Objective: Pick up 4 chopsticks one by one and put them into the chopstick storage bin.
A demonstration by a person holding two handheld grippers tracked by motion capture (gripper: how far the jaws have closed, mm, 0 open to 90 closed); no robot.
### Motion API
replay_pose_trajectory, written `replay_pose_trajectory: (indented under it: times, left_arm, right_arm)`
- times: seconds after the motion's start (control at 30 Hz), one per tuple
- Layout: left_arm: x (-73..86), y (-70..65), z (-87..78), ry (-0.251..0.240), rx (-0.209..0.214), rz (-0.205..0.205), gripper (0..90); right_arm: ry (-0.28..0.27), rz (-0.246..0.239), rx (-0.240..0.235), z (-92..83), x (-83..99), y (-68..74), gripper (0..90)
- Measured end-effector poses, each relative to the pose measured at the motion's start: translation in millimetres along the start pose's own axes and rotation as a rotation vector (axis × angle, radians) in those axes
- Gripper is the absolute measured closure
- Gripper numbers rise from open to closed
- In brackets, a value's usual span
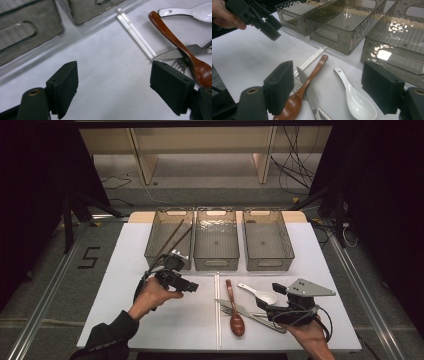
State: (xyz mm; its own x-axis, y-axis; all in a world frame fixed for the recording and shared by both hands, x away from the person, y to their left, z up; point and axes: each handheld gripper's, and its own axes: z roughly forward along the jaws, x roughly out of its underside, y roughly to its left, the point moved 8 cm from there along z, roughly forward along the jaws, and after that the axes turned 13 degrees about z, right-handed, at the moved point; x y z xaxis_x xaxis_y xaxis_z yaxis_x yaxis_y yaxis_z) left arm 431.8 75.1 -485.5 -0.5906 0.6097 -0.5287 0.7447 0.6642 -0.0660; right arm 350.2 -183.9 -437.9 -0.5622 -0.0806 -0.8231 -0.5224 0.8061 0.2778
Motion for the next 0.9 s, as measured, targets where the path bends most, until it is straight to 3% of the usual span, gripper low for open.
replay_pose_trajectory:
  times: [0.17, 0.33, 0.5, 0.9]
  left_arm:
    - [0.8, -19.2, 6.3, 0.016, 0.023, 0.038, 20.9]
    - [4.8, -32.4, 16.1, 0.034, 0.036, 0.045, 20.1]
    - [5.3, -42.4, 22.5, 0.037, 0.037, 0.050, 19.9]
    - [10.0, -69.9, 32.5, 0.065, 0.052, 0.104, 18.2]
  right_arm:
    - [0.001, 0.002, 0.002, 0.2, 0.1, -0.8, 27.0]
    - [0.002, 0.002, 0.002, 0.4, 0.2, -0.7, 27.0]
    - [0.004, 0.001, 0.003, 0.6, 0.4, -0.8, 27.0]
    - [0.004, 0.001, 0.003, 0.6, 0.3, -1.0, 27.0]
